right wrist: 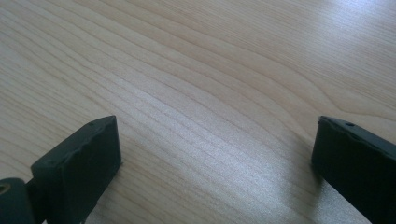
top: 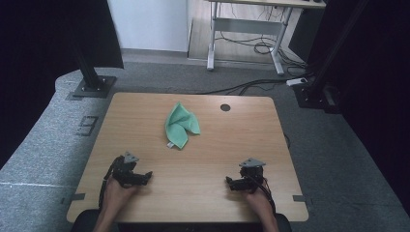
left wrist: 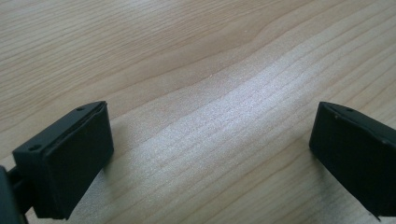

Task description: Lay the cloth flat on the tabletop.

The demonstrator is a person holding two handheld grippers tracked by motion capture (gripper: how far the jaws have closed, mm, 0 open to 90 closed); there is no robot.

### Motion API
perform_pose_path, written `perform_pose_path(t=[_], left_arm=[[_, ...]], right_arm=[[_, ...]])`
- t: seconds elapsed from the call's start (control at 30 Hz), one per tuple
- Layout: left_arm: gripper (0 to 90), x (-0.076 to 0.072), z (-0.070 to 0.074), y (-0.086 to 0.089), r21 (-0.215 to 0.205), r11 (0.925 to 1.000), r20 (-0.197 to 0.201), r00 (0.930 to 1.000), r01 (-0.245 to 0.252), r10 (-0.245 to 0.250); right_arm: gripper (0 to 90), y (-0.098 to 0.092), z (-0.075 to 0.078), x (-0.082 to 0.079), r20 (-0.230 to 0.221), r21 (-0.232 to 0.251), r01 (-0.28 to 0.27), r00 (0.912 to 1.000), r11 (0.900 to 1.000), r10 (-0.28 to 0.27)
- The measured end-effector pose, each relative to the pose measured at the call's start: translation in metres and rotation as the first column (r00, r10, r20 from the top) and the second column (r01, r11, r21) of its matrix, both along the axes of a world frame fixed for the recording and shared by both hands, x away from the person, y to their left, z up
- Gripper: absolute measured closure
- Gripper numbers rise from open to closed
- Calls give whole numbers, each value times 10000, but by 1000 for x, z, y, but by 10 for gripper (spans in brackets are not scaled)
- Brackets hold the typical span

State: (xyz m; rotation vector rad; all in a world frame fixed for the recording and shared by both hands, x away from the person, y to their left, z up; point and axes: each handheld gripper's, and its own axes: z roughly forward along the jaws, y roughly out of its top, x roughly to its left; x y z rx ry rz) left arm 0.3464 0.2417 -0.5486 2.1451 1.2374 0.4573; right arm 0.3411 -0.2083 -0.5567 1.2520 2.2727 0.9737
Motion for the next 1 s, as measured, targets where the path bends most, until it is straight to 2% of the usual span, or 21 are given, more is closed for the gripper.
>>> perform_pose_path(t=[0.7, 1.0], left_arm=[[0, 5, 0, -7, -8, 9994, 5, 9994, 359, -359], [51, 3, 2, -9, -140, 9983, 38, 9984, 567, -566]], right_arm=[[11, -1, 0, 0, -14, 64, -11, 10000, 10000, 11], [11, -2, 0, 0, -30, 139, -100, 9999, 9999, 100]])
